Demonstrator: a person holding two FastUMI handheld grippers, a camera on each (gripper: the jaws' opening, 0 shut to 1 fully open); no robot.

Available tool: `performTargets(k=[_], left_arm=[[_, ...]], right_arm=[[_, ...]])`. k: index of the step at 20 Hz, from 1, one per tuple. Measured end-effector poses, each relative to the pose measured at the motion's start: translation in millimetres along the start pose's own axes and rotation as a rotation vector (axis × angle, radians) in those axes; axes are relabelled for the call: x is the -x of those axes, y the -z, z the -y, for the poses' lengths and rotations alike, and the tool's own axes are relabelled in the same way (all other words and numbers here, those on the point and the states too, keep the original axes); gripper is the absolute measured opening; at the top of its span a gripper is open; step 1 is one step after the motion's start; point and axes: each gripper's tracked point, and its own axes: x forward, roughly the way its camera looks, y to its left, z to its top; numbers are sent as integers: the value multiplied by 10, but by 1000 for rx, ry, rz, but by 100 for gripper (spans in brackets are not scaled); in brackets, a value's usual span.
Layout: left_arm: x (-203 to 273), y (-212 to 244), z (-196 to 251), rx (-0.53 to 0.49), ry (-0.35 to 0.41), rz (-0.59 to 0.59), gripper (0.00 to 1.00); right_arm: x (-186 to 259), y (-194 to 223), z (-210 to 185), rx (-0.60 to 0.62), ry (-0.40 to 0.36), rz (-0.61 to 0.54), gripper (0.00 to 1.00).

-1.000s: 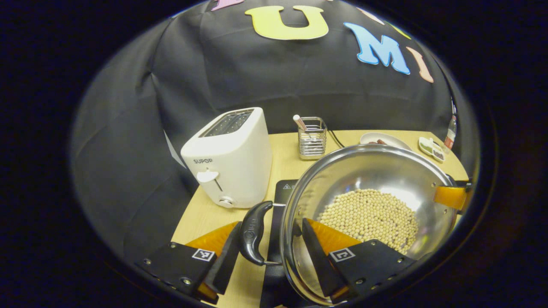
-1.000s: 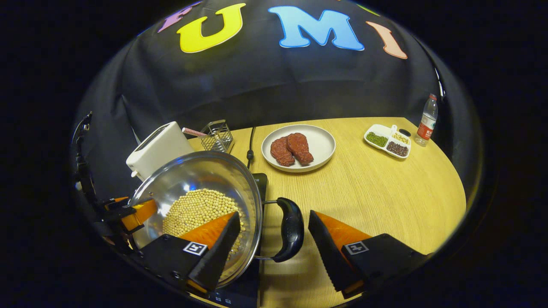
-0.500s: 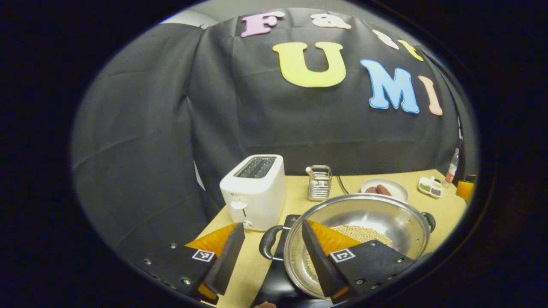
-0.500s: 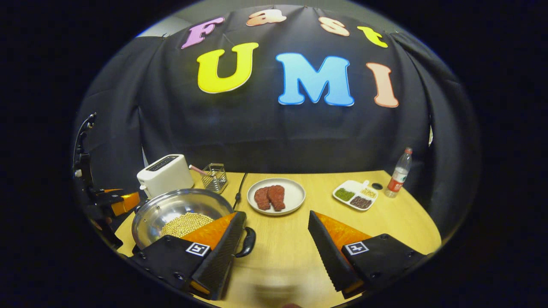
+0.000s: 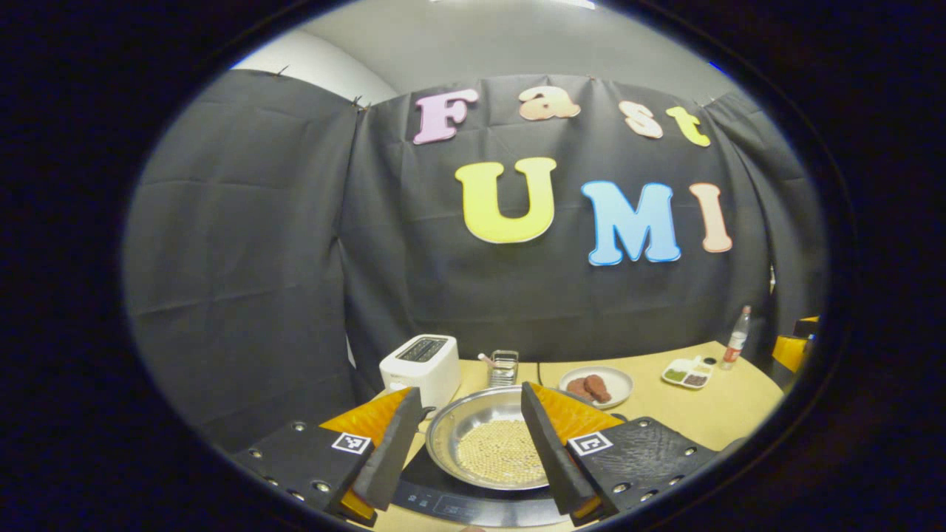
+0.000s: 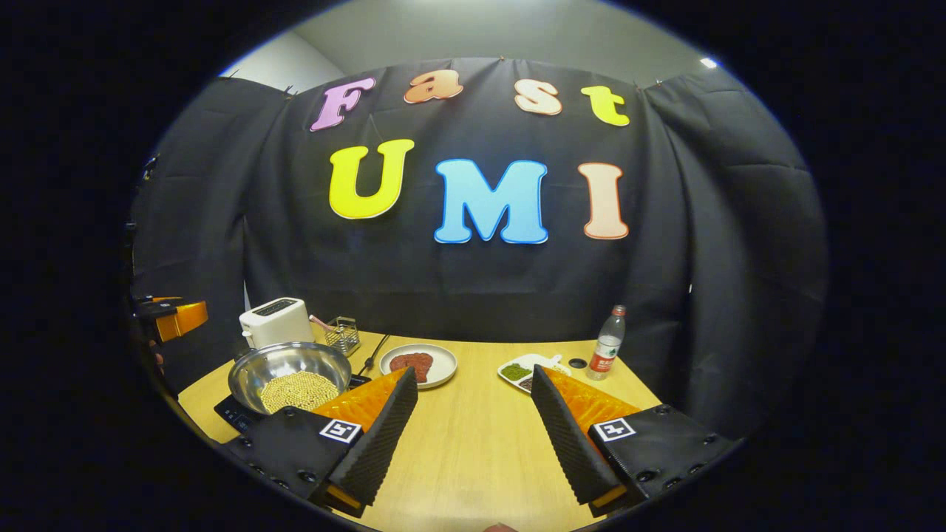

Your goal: First push the handle of the pot to place it horizontally, then grasp the pot with both hands and set it on the induction cooktop.

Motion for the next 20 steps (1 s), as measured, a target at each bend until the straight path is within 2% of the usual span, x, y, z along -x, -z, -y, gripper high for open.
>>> performTargets(k=[1,2,3,4,5,6,7,8,9,10,11,12,14,15,19,20], left_arm=[[123,-97,116,-6,9,15,79],[262,-181,213,-9,15,31,79],[403,-260,308,-12,19,48,79],[548,-334,385,-13,20,61,79],[699,-375,463,-13,23,74,78],[854,-417,541,-14,26,83,78],[1012,-436,611,-17,26,94,79],[1149,-480,664,-19,25,106,79],[1293,-516,720,-18,26,116,79],[1434,-557,769,-12,34,130,79],[1567,-586,838,-6,44,143,79],[1678,-623,873,-2,51,153,78],[1852,-647,923,1,67,161,81],[1922,-638,933,0,68,162,78],[2096,-591,945,10,78,164,78],[2139,-584,923,14,82,165,78]], right_arm=[[106,-27,137,-10,9,9,98],[220,-40,247,-23,14,18,94],[342,-80,359,-35,20,31,94],[462,-118,473,-43,25,48,98],[630,-178,565,-48,27,70,94],[761,-230,649,-50,25,95,94],[838,-282,726,-48,23,119,98],[962,-315,797,-43,19,140,93],[1082,-334,853,-37,14,157,93],[1196,-340,899,-29,8,170,97],[1291,-340,937,-22,3,178,92],[1375,-325,966,-17,1,180,97],[1522,-294,1011,-16,-1,182,97],[1574,-289,1034,-17,1,188,97],[1689,-267,1086,-23,19,199,97],[1724,-305,1092,-26,25,211,92]])
